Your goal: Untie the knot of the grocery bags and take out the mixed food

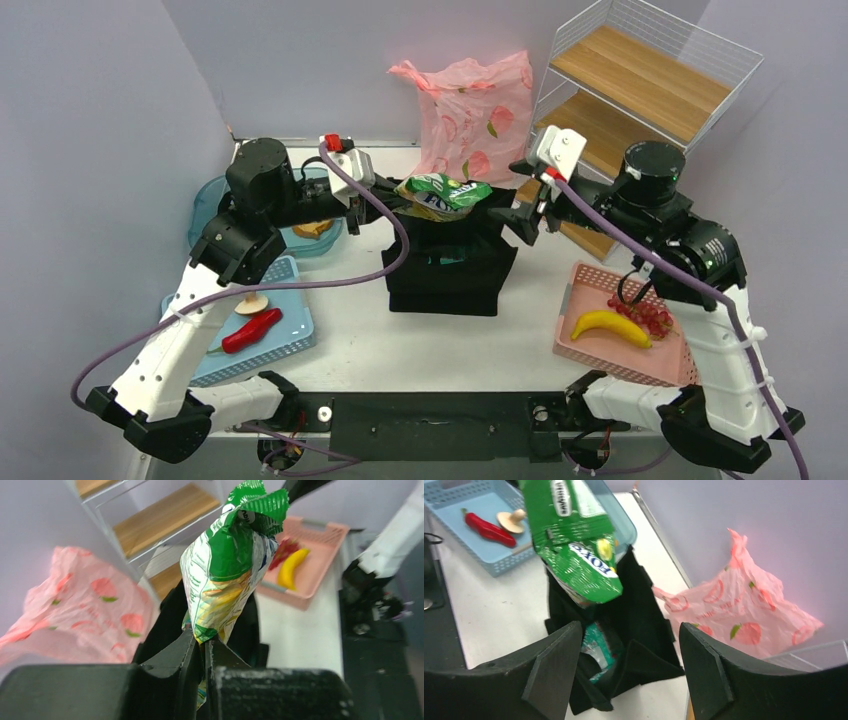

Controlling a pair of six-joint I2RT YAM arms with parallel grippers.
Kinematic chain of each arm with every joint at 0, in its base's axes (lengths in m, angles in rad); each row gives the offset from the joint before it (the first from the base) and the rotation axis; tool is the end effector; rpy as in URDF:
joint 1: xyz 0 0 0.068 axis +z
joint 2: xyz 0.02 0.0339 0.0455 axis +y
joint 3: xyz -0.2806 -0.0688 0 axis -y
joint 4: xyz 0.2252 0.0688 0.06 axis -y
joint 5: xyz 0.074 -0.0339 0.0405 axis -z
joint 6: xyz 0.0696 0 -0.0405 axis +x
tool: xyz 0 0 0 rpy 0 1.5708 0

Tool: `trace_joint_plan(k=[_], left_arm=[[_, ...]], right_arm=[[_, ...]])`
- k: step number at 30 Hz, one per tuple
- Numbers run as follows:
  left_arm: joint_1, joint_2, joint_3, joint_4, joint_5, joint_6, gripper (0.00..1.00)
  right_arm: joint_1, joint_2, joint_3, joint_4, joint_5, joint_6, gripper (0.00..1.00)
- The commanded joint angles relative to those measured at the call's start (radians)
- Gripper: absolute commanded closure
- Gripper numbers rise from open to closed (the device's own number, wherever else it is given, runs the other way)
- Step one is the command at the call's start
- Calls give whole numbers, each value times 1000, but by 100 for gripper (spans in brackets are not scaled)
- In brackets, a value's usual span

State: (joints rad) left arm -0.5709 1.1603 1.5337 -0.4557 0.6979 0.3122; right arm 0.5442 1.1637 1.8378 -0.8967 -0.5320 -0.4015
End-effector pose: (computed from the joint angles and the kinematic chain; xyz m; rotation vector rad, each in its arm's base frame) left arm 0.1632 -0.1580 0.4983 1.1708 1.2199 -0.7689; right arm 0.1341 0.1224 0.5290 -1.1410 1.3905 0.5777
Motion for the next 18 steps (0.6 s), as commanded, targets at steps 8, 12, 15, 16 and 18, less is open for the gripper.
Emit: trace_joint_plan(k=[8,12,15,16,18], left_arm=[[-15,18,42,213,234,-298,100],[-42,19,38,178,228,-277,89],[-40,13,33,179,226,-289,46],[-36,9,29,179,222,-290,32],[-22,-7,8,188,225,-283,28]], right_arm=[[245,-29,-70,131,104,-71,30],[257,-8,-58,154,71,-48,42],[263,-4,-60,158,42,-34,78],[264,-12,-66,160,46,-26,95],[261,-35,-97,169,77,-19,100]])
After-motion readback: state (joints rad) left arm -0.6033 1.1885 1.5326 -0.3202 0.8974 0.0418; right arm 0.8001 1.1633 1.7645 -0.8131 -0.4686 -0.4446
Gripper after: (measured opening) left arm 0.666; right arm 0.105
